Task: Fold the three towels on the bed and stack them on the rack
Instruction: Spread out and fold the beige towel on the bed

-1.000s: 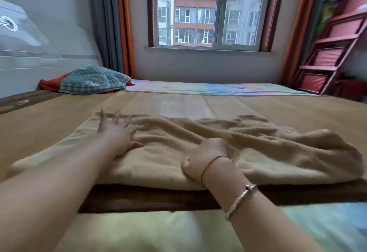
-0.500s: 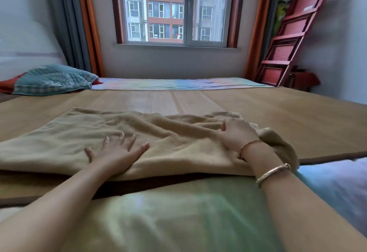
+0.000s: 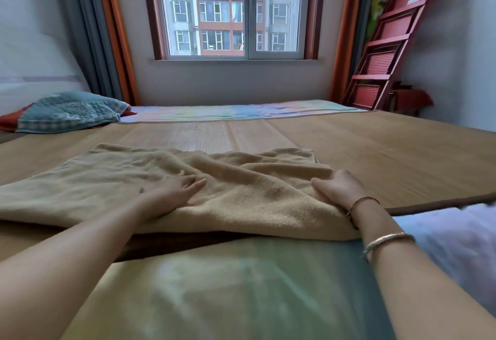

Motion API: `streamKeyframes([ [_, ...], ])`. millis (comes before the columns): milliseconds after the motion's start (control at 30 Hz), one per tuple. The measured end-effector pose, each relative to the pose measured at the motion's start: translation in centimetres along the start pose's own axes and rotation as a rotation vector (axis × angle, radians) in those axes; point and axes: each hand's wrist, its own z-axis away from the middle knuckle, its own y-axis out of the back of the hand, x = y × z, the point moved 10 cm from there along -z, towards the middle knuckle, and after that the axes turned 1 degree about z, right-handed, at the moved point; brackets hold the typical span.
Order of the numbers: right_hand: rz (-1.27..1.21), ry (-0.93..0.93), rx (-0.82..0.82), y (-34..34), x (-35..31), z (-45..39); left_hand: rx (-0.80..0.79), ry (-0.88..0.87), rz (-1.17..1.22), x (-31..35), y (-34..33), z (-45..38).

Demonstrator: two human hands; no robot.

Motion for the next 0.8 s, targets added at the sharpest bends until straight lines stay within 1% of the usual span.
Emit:
streamKeyframes([
  [67, -0.059, 0.026, 0.016, -0.2, -0.4, -0.2, -0.048, -0.118, 0.062, 5.4, -0.7, 0.5],
  [133, -0.169, 0.039, 0.006, -0.3, -0.5, -0.7, -0.072, -0.181, 0.049, 9.8, -1.5, 0.1],
  [167, -0.259, 0.028, -0.03, -0.4, -0.4, -1.0, -0.072, -0.167, 0.043, 11.0, -2.0, -0.5],
  [233, -0.439, -0.02, -0.146, -0.9, -0.3, -1.2, -0.049, -0.082, 0.0, 11.3, -3.1, -1.5],
  [300, -0.545, -0.067, -0.256, -1.2, -0.5, -1.0, 0.008, -0.067, -0.074, 11.1, -4.0, -1.6],
  [333, -0.565, -0.081, -0.284, -1.1, -0.5, -1.2, 0.028, -0.069, -0.071, 11.1, -4.5, -1.7],
  [433, -0.523, -0.128, -0.268, -1.1, -0.6, -2.3, 0.056, -0.074, -0.053, 10.6, -4.7, -1.7],
  [600, -0.276, -0.087, -0.191, -1.0, -2.5, -4.7, 0.049, -0.077, -0.04, 10.5, -5.0, -1.9],
  [700, -0.201, -0.112, -0.163, -0.8, -2.5, -6.2, 0.058, -0.082, -0.005, 10.3, -4.9, -1.8],
  [800, -0.135, -0.105, -0.061, 0.4, -2.2, -7.1, 0.067, -0.082, 0.013, 10.3, -4.8, -1.8],
])
